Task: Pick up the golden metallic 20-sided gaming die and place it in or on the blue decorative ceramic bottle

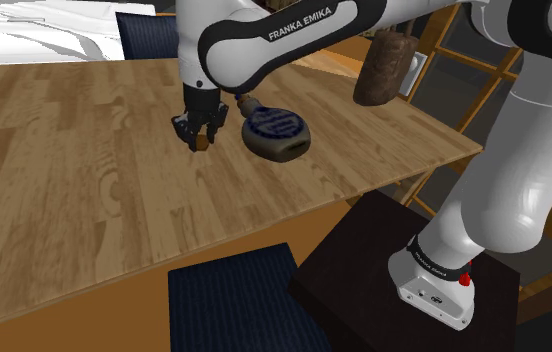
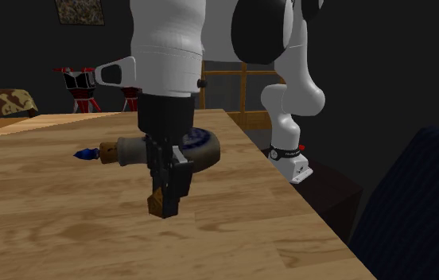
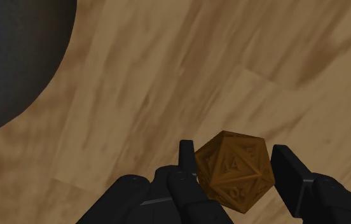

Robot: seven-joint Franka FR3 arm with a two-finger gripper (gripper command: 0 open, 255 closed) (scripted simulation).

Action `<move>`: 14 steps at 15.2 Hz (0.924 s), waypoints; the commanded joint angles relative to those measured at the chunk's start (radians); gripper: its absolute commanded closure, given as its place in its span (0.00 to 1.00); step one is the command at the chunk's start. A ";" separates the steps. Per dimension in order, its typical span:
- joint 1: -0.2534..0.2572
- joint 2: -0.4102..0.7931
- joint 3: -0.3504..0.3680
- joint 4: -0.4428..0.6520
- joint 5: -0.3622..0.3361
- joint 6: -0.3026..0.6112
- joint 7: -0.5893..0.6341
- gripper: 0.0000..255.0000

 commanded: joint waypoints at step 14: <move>-0.004 -0.055 0.006 0.134 0.029 -0.184 -0.025 1.00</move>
